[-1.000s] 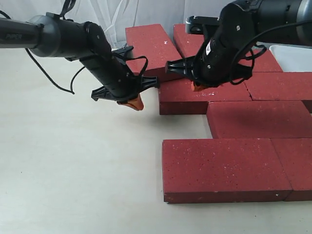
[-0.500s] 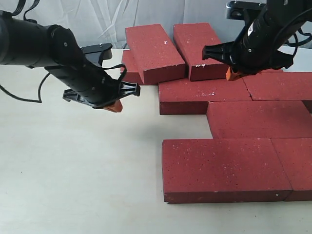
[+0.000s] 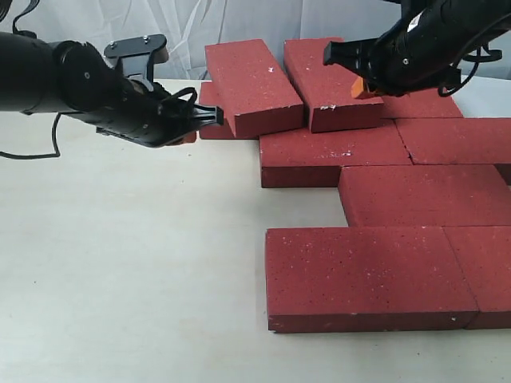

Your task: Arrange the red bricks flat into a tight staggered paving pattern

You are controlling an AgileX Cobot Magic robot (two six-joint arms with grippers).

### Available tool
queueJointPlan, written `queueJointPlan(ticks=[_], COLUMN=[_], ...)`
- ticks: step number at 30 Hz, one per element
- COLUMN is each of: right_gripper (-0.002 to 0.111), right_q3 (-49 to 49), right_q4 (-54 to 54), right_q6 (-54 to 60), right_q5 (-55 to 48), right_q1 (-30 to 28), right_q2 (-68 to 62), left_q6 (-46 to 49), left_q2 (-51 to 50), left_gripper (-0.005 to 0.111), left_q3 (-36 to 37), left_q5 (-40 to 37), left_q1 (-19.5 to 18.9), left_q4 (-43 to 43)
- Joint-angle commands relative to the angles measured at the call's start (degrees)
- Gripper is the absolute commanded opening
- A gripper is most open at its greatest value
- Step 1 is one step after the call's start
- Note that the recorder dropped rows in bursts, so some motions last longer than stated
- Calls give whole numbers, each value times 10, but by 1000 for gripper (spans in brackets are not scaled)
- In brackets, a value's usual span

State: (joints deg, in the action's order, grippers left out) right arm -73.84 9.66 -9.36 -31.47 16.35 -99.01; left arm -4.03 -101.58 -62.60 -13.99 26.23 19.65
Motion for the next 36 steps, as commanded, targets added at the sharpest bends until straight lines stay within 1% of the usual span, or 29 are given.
queueJointPlan(ticks=[1, 3, 5, 7, 9, 14, 18, 22, 26, 30, 33, 36], right_gripper=[-1, -1, -1, -1, -1, -1, -1, -1, -1, -1, -1, -1], right_q3=[-2, -2, -15, -67, -100, -164, -169, -169, -169, -169, -169, -169], right_q4=[11, 28, 79, 152, 160, 143, 132, 76, 3, -40, -34, -14], right_q6=[8, 11, 47, 119, 138, 138, 138, 131, 76, 40, 31, 31], right_q5=[65, 95, 110, 79, 58, 7, 1, 1, 0, 2, 15, 54], right_q1=[-3, -3, -2, 3, 10, 19, 19, 18, 13, 7, 3, 3], right_q2=[-11, -34, -60, -102, -129, -189, -217, -225, -225, -225, -225, -225], left_q6=[-3, -3, -3, -3, -3, -3, -3, -3, -3, -3, -3, -3], left_q2=[5, 5, 5, -6, -18, -54, -76, -83, -84, -84, -84, -87], left_gripper=[0, 0, 0, 0, 0, 0, 0, 0, 0, 0, 0, 0], left_q3=[3, 2, 1, -20, -34, -66, -77, -77, -77, -77, -77, -77], left_q5=[58, 75, 91, 85, 76, 63, 65, 65, 67, 73, 83, 96], left_q1=[-11, -24, -40, -57, -61, -61, -61, -61, -61, -61, -61, -61], left_q4=[10, 29, 50, 53, 53, 53, 53, 53, 53, 53, 58, 79])
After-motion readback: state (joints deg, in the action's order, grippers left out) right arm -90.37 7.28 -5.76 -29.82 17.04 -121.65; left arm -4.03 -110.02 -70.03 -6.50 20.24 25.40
